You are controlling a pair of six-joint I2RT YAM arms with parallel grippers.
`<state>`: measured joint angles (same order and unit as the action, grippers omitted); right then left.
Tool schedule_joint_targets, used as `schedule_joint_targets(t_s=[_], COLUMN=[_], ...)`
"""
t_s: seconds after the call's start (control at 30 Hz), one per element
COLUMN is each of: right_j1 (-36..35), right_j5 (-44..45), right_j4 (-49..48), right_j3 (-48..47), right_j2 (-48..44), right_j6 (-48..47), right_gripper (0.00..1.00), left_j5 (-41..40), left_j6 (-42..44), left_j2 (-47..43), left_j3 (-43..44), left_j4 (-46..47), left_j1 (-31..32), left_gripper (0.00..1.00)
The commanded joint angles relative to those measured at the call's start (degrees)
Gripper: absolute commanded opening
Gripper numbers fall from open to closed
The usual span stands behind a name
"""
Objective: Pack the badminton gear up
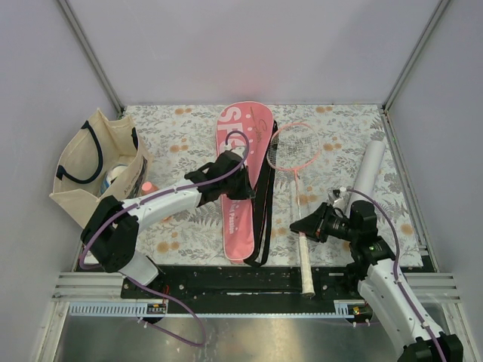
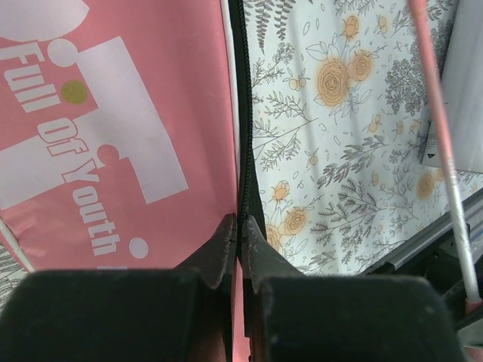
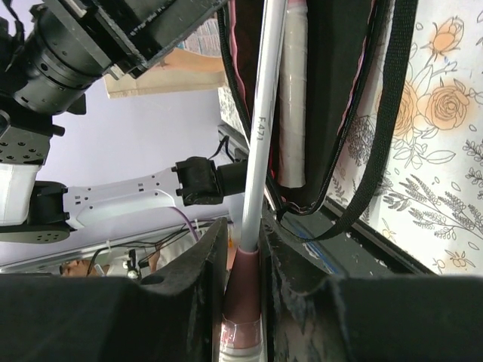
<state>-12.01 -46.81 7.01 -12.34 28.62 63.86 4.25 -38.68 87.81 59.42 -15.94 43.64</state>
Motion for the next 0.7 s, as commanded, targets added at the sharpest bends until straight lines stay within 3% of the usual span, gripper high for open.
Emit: schedule_joint_targets(t_s=[0.0, 0.3, 0.5, 0.67], right_j1=[-0.38, -3.71, -9.6, -12.5], right_j5=[-6.09, -9.1, -3.04, 7.24], right_j4=[-6.39, -27.46, -30.64, -39.51], right_j3=[-0.4, -0.93, -8.66, -13.57], right_j2=[3.01, 15.48, 29.54, 43.59], right_j6=[-0.75, 1.53, -5.4, -9.0], right_gripper=[0.0, 0.0, 0.0, 0.0], left_j5=[3.83, 9.45, 13.06, 15.61], left_j6=[-0.17, 0.7, 0.53, -4.64], left_j2=[-3.17, -4.58, -6.95, -9.41], left_j3=[-0.62, -3.87, -6.33, -9.84], left_j4=[7.24, 10.93, 11.11, 14.79], left_j1=[-0.13, -0.22, -0.13, -0.13], left_gripper=[0.0, 0.0, 0.0, 0.0])
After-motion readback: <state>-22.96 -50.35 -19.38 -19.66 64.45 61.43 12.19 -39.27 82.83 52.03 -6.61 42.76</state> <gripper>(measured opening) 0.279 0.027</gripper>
